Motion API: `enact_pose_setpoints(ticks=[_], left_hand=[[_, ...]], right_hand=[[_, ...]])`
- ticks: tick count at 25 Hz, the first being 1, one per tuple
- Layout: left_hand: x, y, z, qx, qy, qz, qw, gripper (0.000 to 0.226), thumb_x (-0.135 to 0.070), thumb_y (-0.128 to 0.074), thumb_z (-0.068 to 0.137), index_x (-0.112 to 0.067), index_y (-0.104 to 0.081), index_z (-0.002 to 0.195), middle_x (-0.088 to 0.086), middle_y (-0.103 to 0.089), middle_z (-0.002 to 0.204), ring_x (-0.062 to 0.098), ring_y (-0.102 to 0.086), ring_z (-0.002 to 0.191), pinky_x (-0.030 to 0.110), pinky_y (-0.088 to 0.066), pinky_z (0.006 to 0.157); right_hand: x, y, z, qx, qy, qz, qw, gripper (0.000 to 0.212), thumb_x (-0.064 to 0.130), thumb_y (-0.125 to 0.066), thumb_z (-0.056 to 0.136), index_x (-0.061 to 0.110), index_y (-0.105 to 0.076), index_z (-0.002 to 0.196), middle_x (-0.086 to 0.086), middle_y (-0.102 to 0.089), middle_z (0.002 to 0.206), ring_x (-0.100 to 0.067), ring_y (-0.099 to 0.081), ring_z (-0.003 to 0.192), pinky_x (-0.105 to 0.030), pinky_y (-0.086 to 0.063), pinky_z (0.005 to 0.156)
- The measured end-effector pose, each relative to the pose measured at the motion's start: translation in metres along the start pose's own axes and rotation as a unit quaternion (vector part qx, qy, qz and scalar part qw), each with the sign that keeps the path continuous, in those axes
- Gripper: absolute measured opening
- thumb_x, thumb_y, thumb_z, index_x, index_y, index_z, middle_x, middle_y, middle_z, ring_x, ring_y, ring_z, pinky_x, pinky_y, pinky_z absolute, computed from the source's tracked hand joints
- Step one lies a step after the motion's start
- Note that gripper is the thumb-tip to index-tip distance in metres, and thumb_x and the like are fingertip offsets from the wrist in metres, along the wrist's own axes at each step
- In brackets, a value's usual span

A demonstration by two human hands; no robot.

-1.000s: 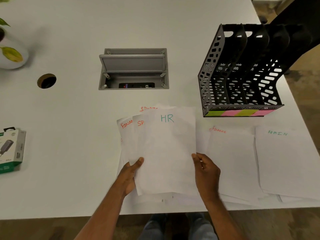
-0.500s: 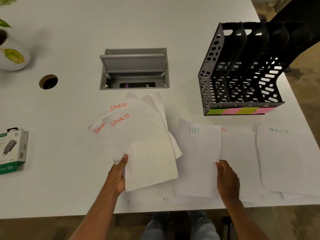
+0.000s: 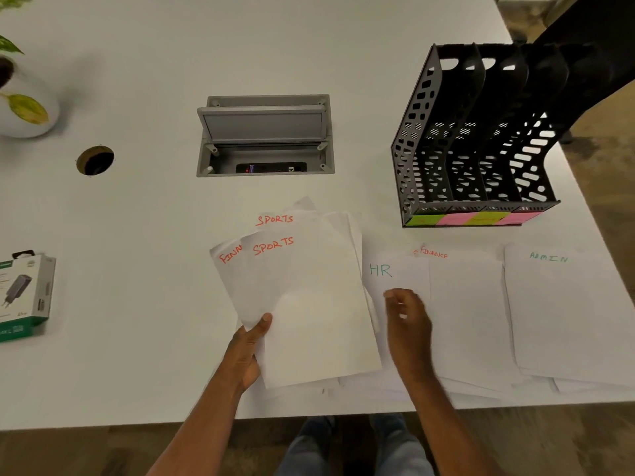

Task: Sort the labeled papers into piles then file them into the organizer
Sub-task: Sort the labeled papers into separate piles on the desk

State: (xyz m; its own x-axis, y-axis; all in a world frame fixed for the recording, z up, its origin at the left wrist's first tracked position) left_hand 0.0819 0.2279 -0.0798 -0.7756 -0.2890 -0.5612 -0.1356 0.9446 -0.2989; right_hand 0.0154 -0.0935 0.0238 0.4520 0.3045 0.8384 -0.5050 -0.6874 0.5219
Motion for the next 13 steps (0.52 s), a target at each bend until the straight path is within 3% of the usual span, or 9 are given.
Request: enact_pose_setpoints(ticks=[4, 6, 9, 11, 13], left_hand=[[0.006, -0.003, -0.006, 0.017, 0.008, 0.001, 1.0, 0.045, -0.023, -0.077, 0.084, -0.024, -0.062, 0.126, 0.012, -0.074, 0.119, 0.032, -0.072, 0.105, 0.049, -0.06, 0.083], [0.006, 0.0, -0.007, 0.008, 0.012, 0.002, 1.0, 0.049, -0.026, -0.079, 0.081, -0.023, -0.061, 0.126, 0.011, -0.075, 0.117, 0.03, -0.073, 0.104, 0.048, -0.061, 0.081], [0.004, 0.009, -0.011, -0.006, 0.017, -0.018, 1.0, 0.052, -0.029, -0.078, 0.079, -0.019, -0.061, 0.126, 0.01, -0.076, 0.114, 0.028, -0.074, 0.1, 0.041, -0.062, 0.072], [-0.001, 0.012, -0.014, -0.006, 0.01, -0.044, 0.999, 0.049, -0.027, -0.077, 0.08, -0.018, -0.062, 0.126, 0.013, -0.075, 0.117, 0.029, -0.074, 0.101, 0.04, -0.062, 0.069], [-0.007, 0.015, -0.015, 0.002, 0.005, -0.069, 0.998, 0.049, -0.026, -0.074, 0.085, -0.017, -0.061, 0.131, 0.015, -0.072, 0.123, 0.033, -0.071, 0.108, 0.047, -0.062, 0.076]], right_hand=[[0.007, -0.045, -0.012, 0.088, -0.043, -0.007, 0.995, 0.024, 0.042, -0.068, 0.092, 0.028, -0.056, 0.107, 0.013, -0.061, 0.103, -0.004, -0.058, 0.093, -0.016, -0.047, 0.077], [0.0, -0.048, -0.017, 0.072, -0.064, 0.015, 0.995, 0.029, 0.032, -0.073, 0.089, 0.026, -0.052, 0.107, 0.008, -0.061, 0.097, -0.007, -0.058, 0.085, -0.014, -0.048, 0.075], [-0.003, -0.035, -0.02, 0.025, -0.057, 0.032, 0.998, 0.034, 0.029, -0.076, 0.087, 0.029, -0.049, 0.108, 0.01, -0.061, 0.083, -0.008, -0.061, 0.07, -0.011, -0.048, 0.059], [-0.006, -0.019, -0.014, -0.004, -0.053, 0.042, 0.998, 0.032, 0.031, -0.074, 0.089, 0.032, -0.051, 0.11, 0.012, -0.063, 0.085, -0.007, -0.064, 0.074, -0.012, -0.049, 0.061], [-0.012, 0.001, -0.004, -0.042, -0.048, 0.038, 0.997, 0.031, 0.032, -0.071, 0.091, 0.034, -0.052, 0.114, 0.012, -0.063, 0.094, -0.005, -0.062, 0.084, -0.016, -0.05, 0.067]])
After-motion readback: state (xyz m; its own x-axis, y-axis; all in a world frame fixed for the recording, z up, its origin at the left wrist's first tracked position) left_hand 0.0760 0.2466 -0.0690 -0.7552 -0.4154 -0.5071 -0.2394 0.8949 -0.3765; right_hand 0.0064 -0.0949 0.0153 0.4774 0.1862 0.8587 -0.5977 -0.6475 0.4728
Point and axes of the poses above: each hand's wrist, its own z-axis towards the middle knuckle, its own y-axis out of the back of the hand, x = y × z, the point moved 8 cm from there along z, towards the middle knuckle
